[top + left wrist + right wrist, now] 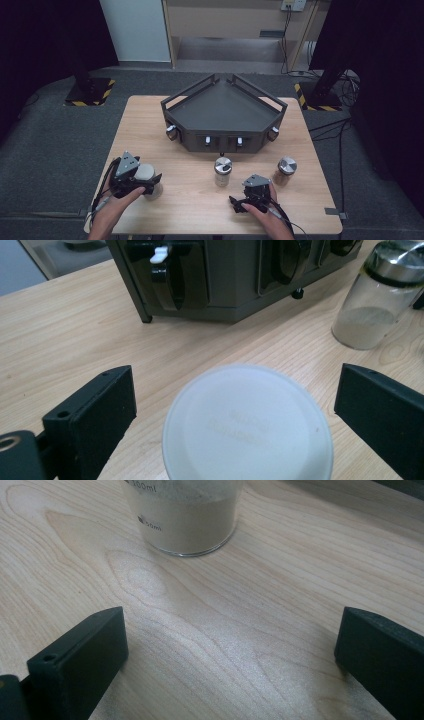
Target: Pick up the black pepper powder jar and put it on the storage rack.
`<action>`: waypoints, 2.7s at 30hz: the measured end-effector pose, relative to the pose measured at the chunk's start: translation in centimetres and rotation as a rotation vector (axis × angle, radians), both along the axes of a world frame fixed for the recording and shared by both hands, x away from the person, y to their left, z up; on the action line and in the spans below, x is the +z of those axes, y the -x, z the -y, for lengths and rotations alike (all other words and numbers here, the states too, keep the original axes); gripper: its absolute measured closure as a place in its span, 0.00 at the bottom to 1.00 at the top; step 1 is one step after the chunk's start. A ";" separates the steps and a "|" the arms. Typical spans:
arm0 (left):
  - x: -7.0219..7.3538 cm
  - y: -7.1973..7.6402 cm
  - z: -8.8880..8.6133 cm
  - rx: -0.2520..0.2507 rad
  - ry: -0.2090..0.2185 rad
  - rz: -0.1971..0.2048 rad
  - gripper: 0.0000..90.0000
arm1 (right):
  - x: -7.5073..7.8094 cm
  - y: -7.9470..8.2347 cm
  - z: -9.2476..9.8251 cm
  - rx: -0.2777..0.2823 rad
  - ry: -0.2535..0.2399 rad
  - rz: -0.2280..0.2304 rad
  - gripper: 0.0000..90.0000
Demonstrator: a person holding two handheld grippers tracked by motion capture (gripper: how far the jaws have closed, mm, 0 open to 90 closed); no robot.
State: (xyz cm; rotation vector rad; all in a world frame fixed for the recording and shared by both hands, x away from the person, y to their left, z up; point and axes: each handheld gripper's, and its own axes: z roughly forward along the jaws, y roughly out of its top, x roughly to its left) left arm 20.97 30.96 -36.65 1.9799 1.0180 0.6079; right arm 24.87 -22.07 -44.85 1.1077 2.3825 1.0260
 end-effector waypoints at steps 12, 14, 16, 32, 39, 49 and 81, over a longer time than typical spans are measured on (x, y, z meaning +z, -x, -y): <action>-1.6 0.5 0.1 0.012 0.012 0.015 0.10 | 0.0 0.0 0.0 0.000 0.000 0.000 0.01; -2.0 0.6 0.0 0.017 0.021 0.016 0.11 | 0.0 0.0 0.0 0.000 0.000 0.000 0.01; -2.3 0.7 -0.2 0.024 0.032 0.021 0.12 | 0.0 0.0 0.0 0.000 0.000 0.000 0.01; -4.2 1.4 -1.2 0.029 0.103 0.051 0.35 | 0.0 0.0 0.0 0.000 0.000 0.000 0.01; -4.3 1.6 -1.0 0.035 0.108 0.061 0.36 | 0.0 0.0 0.0 0.001 -0.001 -0.001 0.01; -3.0 1.8 -0.4 0.023 0.085 0.074 0.36 | 0.0 0.0 0.0 0.001 -0.001 -0.001 0.01; 1.2 -1.6 -0.5 -0.097 0.061 0.089 0.36 | 0.0 0.0 0.0 0.001 -0.001 0.000 0.01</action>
